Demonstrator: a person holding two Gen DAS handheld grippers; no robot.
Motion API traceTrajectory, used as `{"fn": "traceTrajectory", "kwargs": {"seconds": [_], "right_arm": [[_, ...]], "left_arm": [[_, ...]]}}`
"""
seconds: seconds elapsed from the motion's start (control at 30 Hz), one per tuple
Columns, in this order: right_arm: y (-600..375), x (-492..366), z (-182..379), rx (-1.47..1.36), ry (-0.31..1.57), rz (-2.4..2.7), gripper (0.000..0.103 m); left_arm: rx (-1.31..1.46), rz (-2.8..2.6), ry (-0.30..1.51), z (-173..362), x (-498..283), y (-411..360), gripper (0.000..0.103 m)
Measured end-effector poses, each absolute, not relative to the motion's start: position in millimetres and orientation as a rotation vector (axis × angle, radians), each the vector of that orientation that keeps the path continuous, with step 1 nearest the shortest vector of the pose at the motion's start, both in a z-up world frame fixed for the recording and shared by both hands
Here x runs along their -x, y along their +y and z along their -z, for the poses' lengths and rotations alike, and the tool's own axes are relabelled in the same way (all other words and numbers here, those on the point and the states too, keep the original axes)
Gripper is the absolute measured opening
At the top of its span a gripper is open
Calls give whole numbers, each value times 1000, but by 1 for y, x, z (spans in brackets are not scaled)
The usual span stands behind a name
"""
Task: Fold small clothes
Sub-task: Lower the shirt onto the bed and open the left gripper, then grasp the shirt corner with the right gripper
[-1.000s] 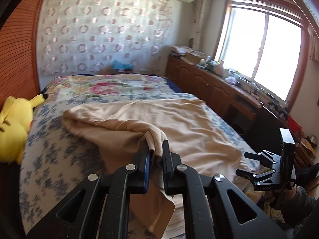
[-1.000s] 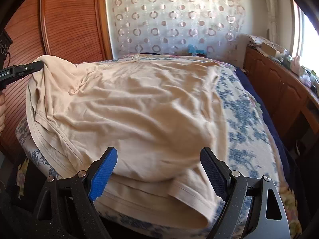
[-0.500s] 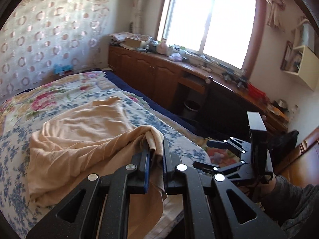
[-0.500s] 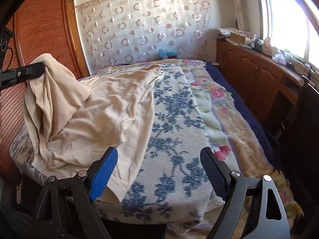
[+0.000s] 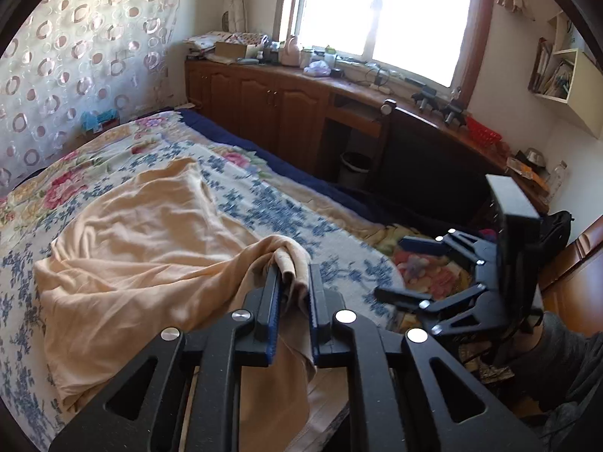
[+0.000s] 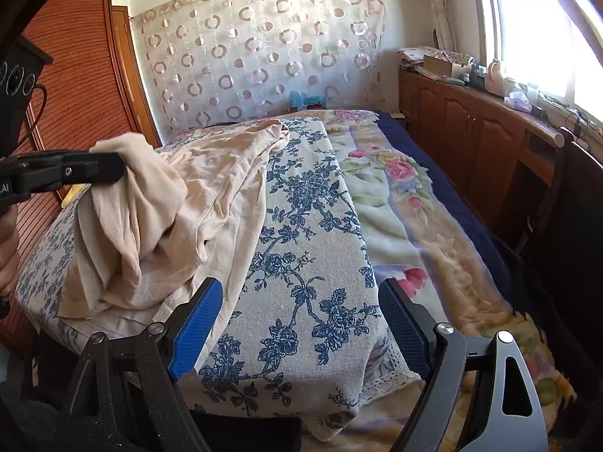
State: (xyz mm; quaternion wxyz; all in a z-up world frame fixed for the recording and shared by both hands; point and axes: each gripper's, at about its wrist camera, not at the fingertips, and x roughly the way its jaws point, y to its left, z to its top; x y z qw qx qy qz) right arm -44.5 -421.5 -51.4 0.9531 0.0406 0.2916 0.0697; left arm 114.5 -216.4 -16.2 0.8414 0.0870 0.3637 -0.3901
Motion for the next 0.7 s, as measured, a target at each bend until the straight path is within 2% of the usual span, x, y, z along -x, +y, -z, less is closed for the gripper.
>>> {"fn": "traceTrajectory", "kwargs": {"seconds": [0.07, 0.23, 0.27, 0.7], "right_arm": [[-423, 43, 52, -81, 596, -145, 87], [-419, 37, 49, -76, 597, -156, 87], [-417, 36, 48, -72, 596, -160, 87], [-357, 11, 22, 31, 555, -301, 87]], "left_arm": [[-176, 809, 769, 16, -116, -204, 36], [-139, 739, 745, 14, -120, -164, 75], [-134, 719, 731, 14, -119, -155, 78], [-9, 390, 741, 57, -107, -19, 79]]}}
